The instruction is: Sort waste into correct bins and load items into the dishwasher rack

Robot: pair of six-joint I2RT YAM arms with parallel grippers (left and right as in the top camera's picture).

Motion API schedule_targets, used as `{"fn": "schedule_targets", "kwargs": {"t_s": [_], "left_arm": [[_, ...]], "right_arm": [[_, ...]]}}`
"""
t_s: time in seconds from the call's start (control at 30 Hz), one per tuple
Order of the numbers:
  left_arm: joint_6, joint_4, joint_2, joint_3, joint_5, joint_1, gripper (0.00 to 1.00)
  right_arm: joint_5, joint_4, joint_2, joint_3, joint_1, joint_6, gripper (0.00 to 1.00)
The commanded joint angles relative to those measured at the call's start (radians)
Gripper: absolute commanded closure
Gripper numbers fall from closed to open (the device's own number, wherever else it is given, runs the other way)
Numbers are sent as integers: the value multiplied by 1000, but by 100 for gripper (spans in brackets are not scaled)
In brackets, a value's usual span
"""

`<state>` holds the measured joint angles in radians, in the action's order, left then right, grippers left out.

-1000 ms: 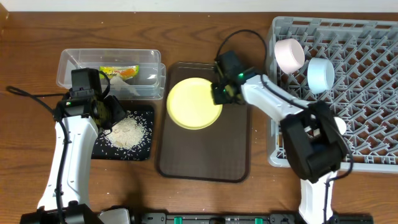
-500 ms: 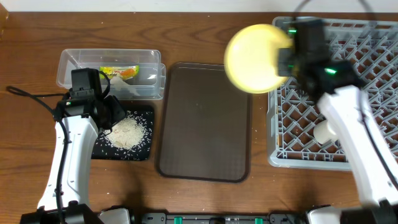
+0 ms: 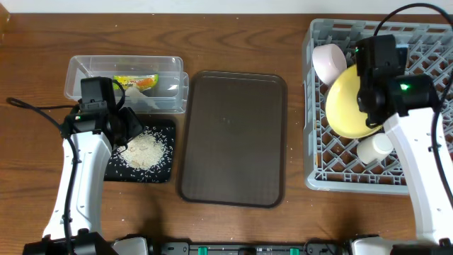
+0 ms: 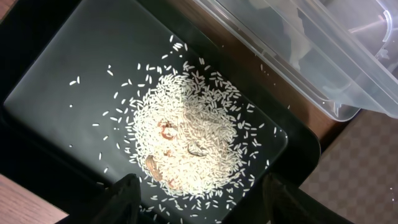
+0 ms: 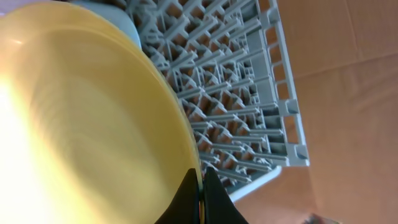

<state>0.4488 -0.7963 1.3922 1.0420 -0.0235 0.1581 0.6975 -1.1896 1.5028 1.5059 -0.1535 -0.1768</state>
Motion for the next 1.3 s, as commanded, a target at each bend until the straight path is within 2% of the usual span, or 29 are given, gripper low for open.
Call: {"fn": "schedule_targets", "kwargs": {"t_s": [0.0,0.4,0.53,0.63,0.87,0.93,1.07,1.27], "left_arm": [[9,0,-3,7,5,4,34],[9,-11,-3,7,5,4,34],[9,-11,-3,7,5,4,34],[9,-11,-3,7,5,4,34],[9,-11,-3,7,5,4,34],[9,-11,-3,7,5,4,34],[9,-11,-3,7,5,4,34],[9,-10,-3,7,5,4,34]], "right_arm": [[41,-9,48,2,1,-45,99],[-72,26,165,2,-44,-48,98],[-163,90,167,2,-74,-69,87],[-228,139,164,2,-97,-105,69],[-447,248,163,2,-130,-107,43],[-455,252,162,2,-130,-107,38],[-455,252,143,3,-128,-118,35],[-455,254,60,3,-82,-167,23]]}}
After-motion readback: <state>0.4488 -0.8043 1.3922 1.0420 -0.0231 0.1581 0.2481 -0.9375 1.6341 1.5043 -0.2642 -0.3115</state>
